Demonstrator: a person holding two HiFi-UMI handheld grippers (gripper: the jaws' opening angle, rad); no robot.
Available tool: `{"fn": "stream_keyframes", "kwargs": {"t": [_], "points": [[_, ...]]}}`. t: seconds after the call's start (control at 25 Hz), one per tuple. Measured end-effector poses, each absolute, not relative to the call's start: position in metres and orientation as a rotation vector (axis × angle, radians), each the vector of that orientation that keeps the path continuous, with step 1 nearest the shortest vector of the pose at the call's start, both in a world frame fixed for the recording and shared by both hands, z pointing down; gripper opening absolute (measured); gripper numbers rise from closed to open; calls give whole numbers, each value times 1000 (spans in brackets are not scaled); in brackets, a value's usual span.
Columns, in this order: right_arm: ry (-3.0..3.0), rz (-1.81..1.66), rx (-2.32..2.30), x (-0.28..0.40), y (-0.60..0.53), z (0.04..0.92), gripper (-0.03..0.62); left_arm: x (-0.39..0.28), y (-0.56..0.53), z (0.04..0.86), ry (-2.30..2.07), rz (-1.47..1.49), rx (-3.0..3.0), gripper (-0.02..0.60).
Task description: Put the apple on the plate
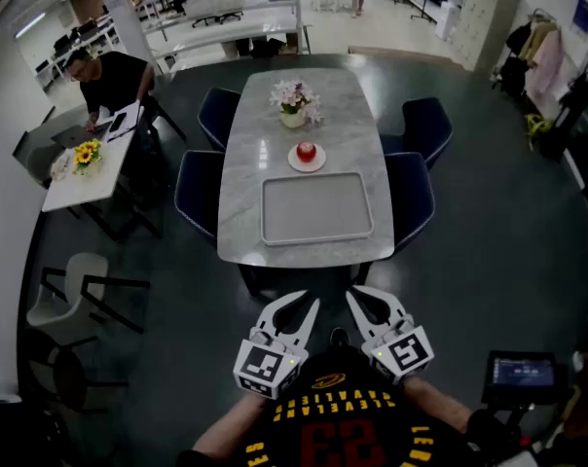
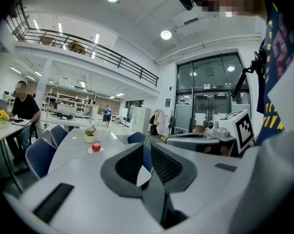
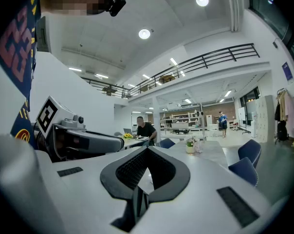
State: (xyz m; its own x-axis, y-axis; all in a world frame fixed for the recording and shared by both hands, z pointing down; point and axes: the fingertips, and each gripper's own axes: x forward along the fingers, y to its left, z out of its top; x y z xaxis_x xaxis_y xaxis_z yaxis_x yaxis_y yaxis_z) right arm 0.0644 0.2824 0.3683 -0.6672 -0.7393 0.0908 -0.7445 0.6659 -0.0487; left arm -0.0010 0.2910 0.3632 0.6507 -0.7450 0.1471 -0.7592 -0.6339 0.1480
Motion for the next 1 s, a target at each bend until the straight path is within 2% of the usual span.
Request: {"fn": "stream_keyframes", "kwargs": {"t": [0.4,0.8,1.0], "points": [[-2785,194,1318,60,284,361,8,-10,294,354,-1236,77,2657,52],[-2767,258,1418,55,259,361,8,-75,264,357,-1264,-31,2533,52],[-2756,282,1437,59,237,363,8,-81,242,361,-1249,-52,2493,52]]}}
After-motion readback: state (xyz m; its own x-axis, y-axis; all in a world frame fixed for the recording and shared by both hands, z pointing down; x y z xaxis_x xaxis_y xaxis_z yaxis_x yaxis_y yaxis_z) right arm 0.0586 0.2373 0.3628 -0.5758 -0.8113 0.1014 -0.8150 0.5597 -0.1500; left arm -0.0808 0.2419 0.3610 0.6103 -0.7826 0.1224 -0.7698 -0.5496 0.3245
